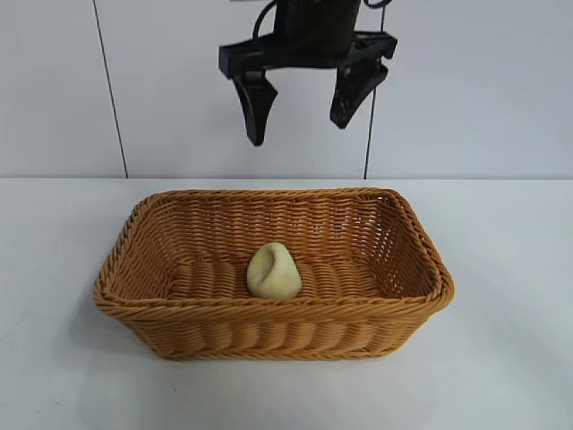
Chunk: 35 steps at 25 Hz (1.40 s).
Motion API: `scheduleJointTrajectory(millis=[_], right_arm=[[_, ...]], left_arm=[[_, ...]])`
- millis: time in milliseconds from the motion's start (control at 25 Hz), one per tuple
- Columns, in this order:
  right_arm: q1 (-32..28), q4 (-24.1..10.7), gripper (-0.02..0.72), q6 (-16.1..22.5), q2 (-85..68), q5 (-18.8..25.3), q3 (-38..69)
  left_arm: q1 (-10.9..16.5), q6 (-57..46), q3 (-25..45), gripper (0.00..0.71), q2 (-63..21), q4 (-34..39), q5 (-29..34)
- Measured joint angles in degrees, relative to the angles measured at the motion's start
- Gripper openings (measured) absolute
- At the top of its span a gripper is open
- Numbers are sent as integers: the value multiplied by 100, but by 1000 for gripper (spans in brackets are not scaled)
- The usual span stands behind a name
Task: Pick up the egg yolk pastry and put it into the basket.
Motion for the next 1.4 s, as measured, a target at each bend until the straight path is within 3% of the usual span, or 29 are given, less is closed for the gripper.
scheduleJointTrajectory(millis=[360, 680, 800, 1000, 1400], right_arm=[[-949, -73, 694, 16, 0, 83, -135], [-2606, -153, 695, 16, 0, 95, -135], [-3150, -6, 695, 16, 0, 95, -135], [-3360, 176, 695, -123, -119, 82, 131], [-3322, 349, 695, -502, -1324, 76, 2080]], left_arm=[[0, 0, 0, 692, 0, 0, 0], [0, 0, 0, 692, 0, 0, 0], [0, 0, 0, 692, 0, 0, 0], [0, 0, 0, 692, 0, 0, 0], [0, 0, 0, 692, 0, 0, 0]])
